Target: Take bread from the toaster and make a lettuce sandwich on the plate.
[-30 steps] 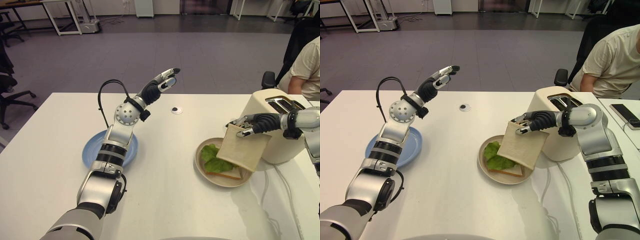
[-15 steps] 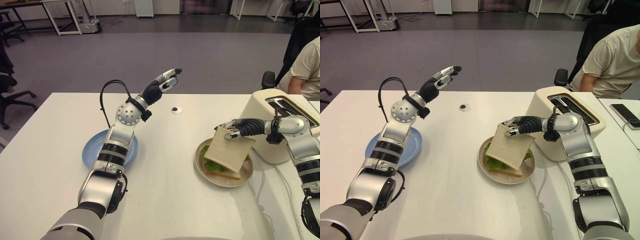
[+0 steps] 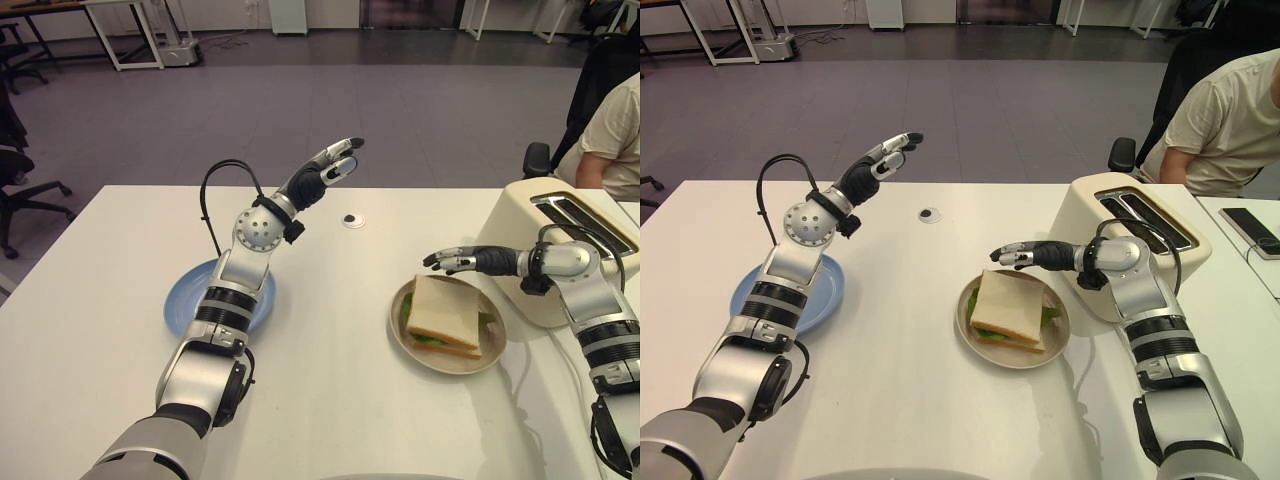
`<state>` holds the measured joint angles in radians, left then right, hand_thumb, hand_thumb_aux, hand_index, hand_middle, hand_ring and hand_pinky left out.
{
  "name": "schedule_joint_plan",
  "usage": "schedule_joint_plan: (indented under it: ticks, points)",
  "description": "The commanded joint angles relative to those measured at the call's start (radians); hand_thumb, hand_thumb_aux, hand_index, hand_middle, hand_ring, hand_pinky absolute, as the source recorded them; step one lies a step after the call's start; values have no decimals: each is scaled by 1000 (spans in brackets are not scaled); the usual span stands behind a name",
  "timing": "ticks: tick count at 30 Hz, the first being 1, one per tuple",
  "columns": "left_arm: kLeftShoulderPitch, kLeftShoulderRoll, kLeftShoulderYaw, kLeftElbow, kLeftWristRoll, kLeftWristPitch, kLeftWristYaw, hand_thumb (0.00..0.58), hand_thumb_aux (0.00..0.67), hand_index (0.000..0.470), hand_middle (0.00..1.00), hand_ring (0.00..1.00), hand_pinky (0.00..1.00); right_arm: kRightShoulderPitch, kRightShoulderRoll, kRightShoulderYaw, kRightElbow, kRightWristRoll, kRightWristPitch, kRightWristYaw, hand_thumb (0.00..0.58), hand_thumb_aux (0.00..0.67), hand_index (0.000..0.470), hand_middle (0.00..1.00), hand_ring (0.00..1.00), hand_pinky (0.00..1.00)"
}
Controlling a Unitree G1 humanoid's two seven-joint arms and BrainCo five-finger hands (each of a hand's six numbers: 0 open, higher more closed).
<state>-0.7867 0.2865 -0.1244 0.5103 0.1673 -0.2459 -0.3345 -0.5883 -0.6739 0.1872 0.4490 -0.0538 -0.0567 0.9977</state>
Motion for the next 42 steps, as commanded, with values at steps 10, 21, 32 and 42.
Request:
schedule_joint_plan:
  ticks: [10,21,32,42]
  points:
    - [134,-94,-87,-405,-388,279,-354,466,373,262,1000,1000,1000,90,-34,-151,-532,304,398,59,580,670,470,808,808,808]
    - [298,55,-584,-779,-478,624,-797,580,670,470,1000,1000,1000,565,-477,-124,-1020,494,680,369,580,670,470,1000,1000,1000]
    - [151,-51,-714,-438,-199,576,-750,580,670,470,1000,1000,1000,576,-539,125,-791,178,534,388,580,670,470,1000,1000,1000]
    - [105,-76,-692,-299,-120,468,-801,580,670,470,1000,1000,1000,422,-367,198,-633,29,491,261,580,670,470,1000,1000,1000]
